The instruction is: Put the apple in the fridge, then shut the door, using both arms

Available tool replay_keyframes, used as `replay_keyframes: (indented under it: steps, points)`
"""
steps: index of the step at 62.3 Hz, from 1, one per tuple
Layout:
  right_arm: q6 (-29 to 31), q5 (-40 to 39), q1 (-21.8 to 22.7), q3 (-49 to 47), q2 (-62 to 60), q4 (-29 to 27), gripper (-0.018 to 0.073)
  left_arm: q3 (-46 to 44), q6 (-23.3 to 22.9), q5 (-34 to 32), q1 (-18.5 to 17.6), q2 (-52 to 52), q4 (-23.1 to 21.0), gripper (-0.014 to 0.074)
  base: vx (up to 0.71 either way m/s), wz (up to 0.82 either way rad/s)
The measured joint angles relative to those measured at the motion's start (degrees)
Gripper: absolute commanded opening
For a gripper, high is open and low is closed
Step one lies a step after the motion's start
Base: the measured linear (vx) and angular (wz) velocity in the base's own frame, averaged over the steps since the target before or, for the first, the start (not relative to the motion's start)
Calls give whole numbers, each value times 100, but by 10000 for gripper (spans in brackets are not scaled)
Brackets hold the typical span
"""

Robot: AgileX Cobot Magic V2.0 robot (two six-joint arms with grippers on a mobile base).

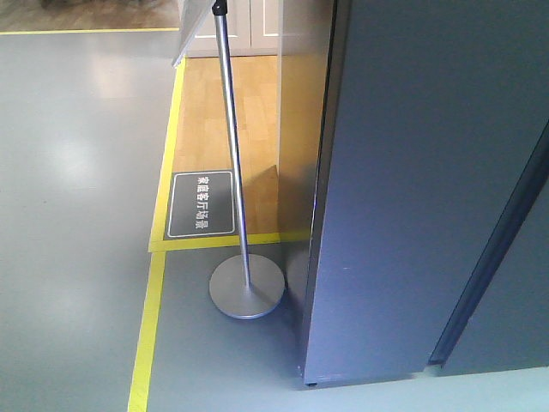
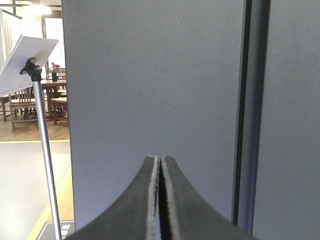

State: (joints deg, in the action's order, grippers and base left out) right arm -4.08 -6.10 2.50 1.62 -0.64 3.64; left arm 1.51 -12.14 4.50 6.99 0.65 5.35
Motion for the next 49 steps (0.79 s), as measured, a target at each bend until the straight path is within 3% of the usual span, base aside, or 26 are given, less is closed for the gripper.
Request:
replay_keyframes:
  steps: [49]
  points:
    - [5,-16,0,0,0,16,-3,0,0,0,0,0,0,-6,0,0]
